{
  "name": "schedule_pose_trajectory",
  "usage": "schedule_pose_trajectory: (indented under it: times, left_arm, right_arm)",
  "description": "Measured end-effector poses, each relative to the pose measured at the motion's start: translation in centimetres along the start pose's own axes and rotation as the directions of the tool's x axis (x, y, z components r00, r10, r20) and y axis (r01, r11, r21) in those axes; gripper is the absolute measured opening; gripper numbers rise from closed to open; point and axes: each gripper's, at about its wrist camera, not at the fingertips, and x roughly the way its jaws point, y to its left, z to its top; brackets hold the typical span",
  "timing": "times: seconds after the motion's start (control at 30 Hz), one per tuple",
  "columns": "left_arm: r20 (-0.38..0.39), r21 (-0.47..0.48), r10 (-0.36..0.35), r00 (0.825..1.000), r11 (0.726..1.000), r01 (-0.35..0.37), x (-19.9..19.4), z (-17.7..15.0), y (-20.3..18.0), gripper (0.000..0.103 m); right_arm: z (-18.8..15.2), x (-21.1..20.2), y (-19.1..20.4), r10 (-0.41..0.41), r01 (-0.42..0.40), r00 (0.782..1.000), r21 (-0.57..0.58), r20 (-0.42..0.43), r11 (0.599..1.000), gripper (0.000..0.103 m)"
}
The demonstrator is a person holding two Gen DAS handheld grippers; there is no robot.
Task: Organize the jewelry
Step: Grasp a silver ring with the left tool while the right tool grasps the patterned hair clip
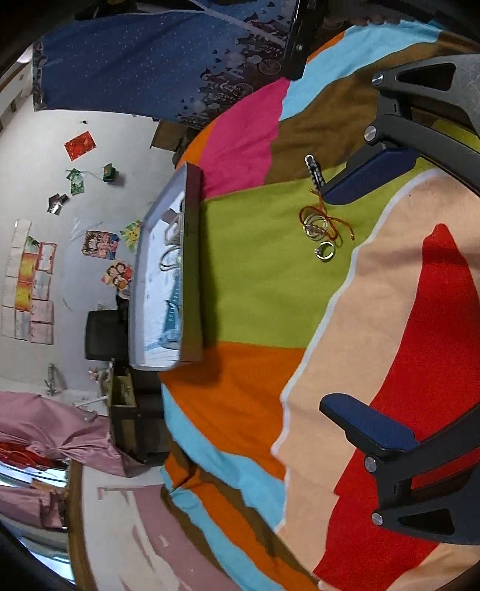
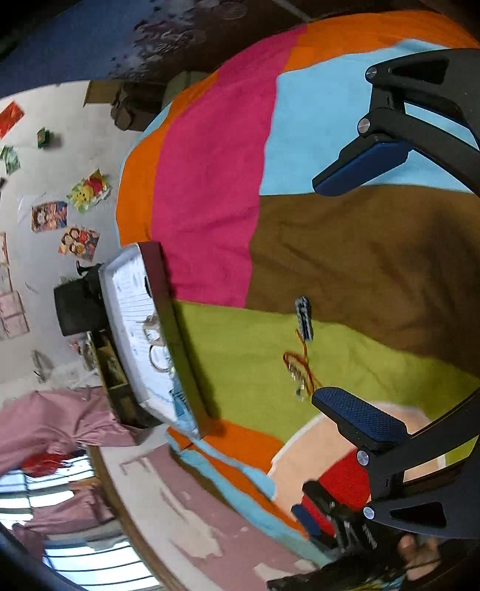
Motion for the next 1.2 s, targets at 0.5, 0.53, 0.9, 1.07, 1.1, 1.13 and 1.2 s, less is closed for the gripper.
schedule_pose_trajectory:
  times: [0.5,0.53,0.9,1.07,1.1,1.13,1.2]
  left_arm:
    - [-0.118,0.031,-0.147,0.982,0.988,0.151,5.5,0.3,-0.5,0.071]
    - [-0.129,0.030,-0.158,0.979,0.986,0.163,5.8,0.3,-0.5,0.066]
    - [-0.226,0.041,-0.247,0.942,0.964,0.263,9.7,0.3,-1.8,0.035]
    - [-0.251,0.044,-0.237,0.938,0.966,0.255,11.2,0.3,-2.2,0.035]
    - [-0.258,0.041,-0.222,0.940,0.970,0.240,11.5,0.3,-2.2,0.030]
    - [-0.263,0.036,-0.216,0.940,0.972,0.233,11.7,0.2,-2.2,0.028]
    - [-0.264,0.029,-0.219,0.939,0.972,0.234,12.0,0.2,-2.2,0.028]
  right_arm:
    - [0.4,7.8,1.3,0.048,-0.060,0.995,-0.140,-0.083,0.988,0.101]
    - [0.4,8.2,1.4,0.055,-0.067,0.994,-0.141,-0.090,0.988,0.100]
    - [0.2,10.7,3.0,0.134,-0.156,0.982,-0.176,-0.130,0.972,0.057]
    - [0.2,11.1,3.5,0.153,-0.177,0.980,-0.204,-0.128,0.963,0.055]
    - [0.2,11.2,3.7,0.152,-0.176,0.981,-0.211,-0.123,0.962,0.050]
    - [0.3,11.3,3.9,0.145,-0.168,0.983,-0.220,-0.115,0.961,0.047]
    - [0.5,11.5,3.9,0.142,-0.164,0.984,-0.227,-0.110,0.960,0.043]
